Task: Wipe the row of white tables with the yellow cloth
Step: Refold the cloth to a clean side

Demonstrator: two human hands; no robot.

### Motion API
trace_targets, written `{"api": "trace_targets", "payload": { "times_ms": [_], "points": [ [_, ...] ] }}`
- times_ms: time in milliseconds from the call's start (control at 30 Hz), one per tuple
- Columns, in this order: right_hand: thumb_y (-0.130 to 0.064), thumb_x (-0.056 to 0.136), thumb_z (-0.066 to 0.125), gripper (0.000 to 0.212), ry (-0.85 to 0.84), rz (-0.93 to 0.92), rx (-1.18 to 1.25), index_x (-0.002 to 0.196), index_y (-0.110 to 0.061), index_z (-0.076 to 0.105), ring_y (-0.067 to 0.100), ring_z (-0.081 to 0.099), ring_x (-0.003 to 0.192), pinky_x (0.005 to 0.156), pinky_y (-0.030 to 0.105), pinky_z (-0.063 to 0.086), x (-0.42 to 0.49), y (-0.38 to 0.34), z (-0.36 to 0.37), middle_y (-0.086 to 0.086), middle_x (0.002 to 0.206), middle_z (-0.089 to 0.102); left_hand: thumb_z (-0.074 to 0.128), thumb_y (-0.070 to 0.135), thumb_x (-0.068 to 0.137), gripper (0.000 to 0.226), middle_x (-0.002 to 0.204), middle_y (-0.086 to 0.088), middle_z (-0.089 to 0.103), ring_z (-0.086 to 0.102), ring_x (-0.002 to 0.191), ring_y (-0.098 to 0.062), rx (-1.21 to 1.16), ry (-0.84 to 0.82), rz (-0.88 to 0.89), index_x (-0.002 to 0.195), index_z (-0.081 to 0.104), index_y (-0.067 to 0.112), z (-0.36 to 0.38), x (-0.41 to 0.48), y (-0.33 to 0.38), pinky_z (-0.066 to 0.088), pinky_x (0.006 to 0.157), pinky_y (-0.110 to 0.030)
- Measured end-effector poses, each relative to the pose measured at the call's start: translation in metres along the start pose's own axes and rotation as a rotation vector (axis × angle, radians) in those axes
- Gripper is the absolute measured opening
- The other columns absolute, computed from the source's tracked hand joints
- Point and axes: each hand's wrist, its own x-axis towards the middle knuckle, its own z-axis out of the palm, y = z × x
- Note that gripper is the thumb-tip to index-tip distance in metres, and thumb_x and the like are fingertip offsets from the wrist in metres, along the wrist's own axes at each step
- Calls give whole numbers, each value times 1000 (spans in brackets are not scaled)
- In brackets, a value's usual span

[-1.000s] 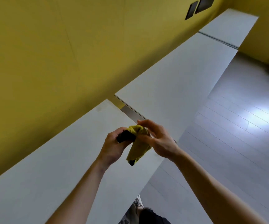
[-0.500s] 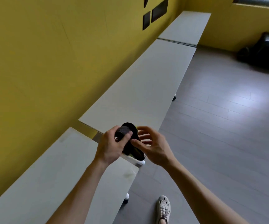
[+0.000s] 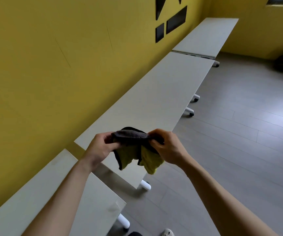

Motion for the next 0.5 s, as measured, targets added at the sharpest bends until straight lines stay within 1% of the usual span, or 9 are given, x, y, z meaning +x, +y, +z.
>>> {"api": "trace_targets", "payload": {
  "times_ms": [67, 167, 200, 267, 300, 333, 367, 433, 500],
  "points": [
    [-22, 105, 66, 18, 5, 13, 10, 115, -28, 79, 7, 70, 96, 87, 33, 60, 11, 7, -9, -12, 104, 77, 81, 25, 94, 31, 120, -6, 82, 74, 121, -29, -116, 52, 2, 125, 80, 20, 7, 10, 4, 56, 112, -55],
    [-34, 108, 63, 17, 24, 25, 22, 115, -28, 77, 10, 70, 96, 88, 39, 62, 25, 14, -17, -9, 105, 77, 74, 12, 101, 16, 113, -10, 82, 74, 117, -37, -89, 80, 17, 115, 80, 17, 19, 28, 4, 61, 104, -50],
    [-46, 107, 63, 24, 22, 41, 59, 117, -29, 76, 12, 70, 97, 89, 42, 63, 30, 16, -20, -8, 106, 76, 71, 10, 104, 15, 111, -10, 82, 73, 117, -37, -74, 88, 13, 113, 80, 17, 22, 34, 4, 62, 102, -49],
    [-74, 93, 63, 50, -48, 101, 110, 122, -34, 72, 10, 71, 100, 89, 39, 64, 36, 20, -26, -10, 110, 75, 66, 12, 109, 18, 112, -3, 82, 74, 117, -31, -40, 112, 8, 115, 81, 20, 29, 45, 6, 61, 103, -47],
    [-78, 88, 66, 56, -94, 125, 62, 123, -35, 71, 10, 71, 100, 88, 37, 64, 40, 22, -27, -10, 110, 75, 64, 15, 110, 19, 113, 2, 82, 73, 117, -25, -11, 121, 6, 117, 81, 24, 32, 51, 8, 61, 103, -45],
    [-72, 90, 70, 50, -133, 127, -19, 122, -33, 71, 11, 72, 98, 87, 37, 64, 44, 26, -26, -8, 108, 75, 63, 19, 111, 20, 112, 6, 82, 73, 116, -21, 11, 123, 2, 118, 81, 26, 35, 57, 11, 61, 101, -43],
    [-59, 96, 73, 37, -155, 120, -86, 120, -30, 74, 14, 72, 96, 87, 40, 64, 50, 28, -25, -7, 105, 76, 62, 21, 112, 20, 110, 8, 82, 73, 114, -19, 20, 124, -1, 117, 80, 26, 38, 63, 14, 62, 100, -42],
    [-40, 102, 73, 19, -171, 123, -76, 114, -26, 79, 16, 72, 91, 86, 41, 64, 64, 31, -24, -7, 98, 77, 61, 25, 112, 19, 103, 7, 81, 72, 110, -19, 12, 136, -11, 113, 80, 23, 41, 76, 20, 61, 98, -40],
    [-45, 98, 78, 26, -212, 127, 20, 115, -25, 80, 16, 74, 90, 83, 38, 62, 78, 28, -26, -7, 94, 78, 59, 29, 112, 21, 101, 3, 80, 71, 107, -21, 6, 134, -2, 109, 78, 20, 38, 89, 28, 59, 93, -38]
  ]
}}
